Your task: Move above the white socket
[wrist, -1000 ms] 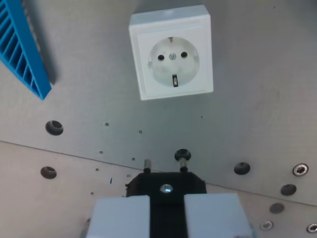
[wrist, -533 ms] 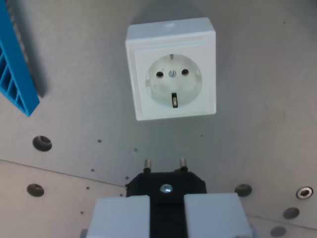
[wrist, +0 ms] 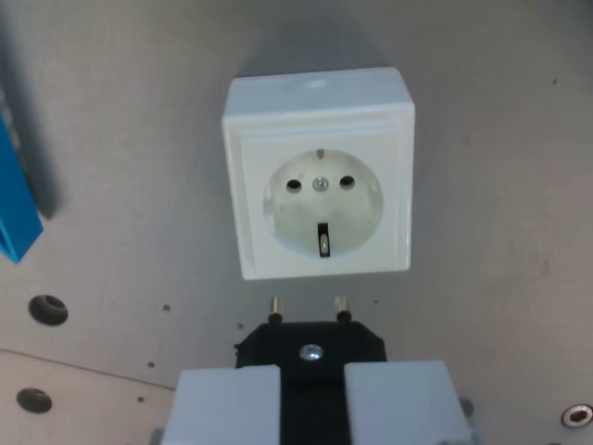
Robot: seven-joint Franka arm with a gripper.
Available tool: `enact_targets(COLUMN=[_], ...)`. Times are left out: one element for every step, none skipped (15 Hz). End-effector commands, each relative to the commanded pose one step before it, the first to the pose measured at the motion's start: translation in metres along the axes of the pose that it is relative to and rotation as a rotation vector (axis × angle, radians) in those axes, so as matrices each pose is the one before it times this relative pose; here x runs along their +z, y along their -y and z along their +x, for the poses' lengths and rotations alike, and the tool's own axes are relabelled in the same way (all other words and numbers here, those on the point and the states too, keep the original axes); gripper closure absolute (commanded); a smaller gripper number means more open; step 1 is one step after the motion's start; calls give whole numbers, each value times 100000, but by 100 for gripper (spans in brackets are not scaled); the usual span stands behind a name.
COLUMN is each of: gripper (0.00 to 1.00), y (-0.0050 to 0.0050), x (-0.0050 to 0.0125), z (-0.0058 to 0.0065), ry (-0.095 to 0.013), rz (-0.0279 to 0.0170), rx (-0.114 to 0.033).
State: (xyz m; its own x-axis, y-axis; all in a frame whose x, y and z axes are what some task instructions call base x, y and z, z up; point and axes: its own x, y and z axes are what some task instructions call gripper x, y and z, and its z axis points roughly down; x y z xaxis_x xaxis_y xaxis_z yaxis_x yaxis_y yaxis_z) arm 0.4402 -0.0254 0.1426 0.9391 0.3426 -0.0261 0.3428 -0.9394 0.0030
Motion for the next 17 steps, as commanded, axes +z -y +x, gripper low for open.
enact_targets(gripper=[100,100,100,100,100,100,100,100,100,100,100,100,100,100,100,100,100], y=[-366,-40,-40,-40,-40,-40,-39,-39,-36,-31,-25,-18,-11,-4,1,4,4], x=[1006,259,251,245,238,229,217,202,186,170,152,133,112,92,73,53,35], z=[738,86,87,86,85,84,81,80,75,63,50,36,23,7,-3,-9,-9], ry=[-1361,127,237,291,105,217,355,160,66,92,-14,-216,-192,-238,-225,-76,34], rz=[-847,45,92,109,35,92,148,81,36,68,33,-59,-45,-54,-71,-11,26], rx=[-5636,-198,-309,-205,-185,-55,84,176,176,145,0,13,-29,46,22,-10,69])
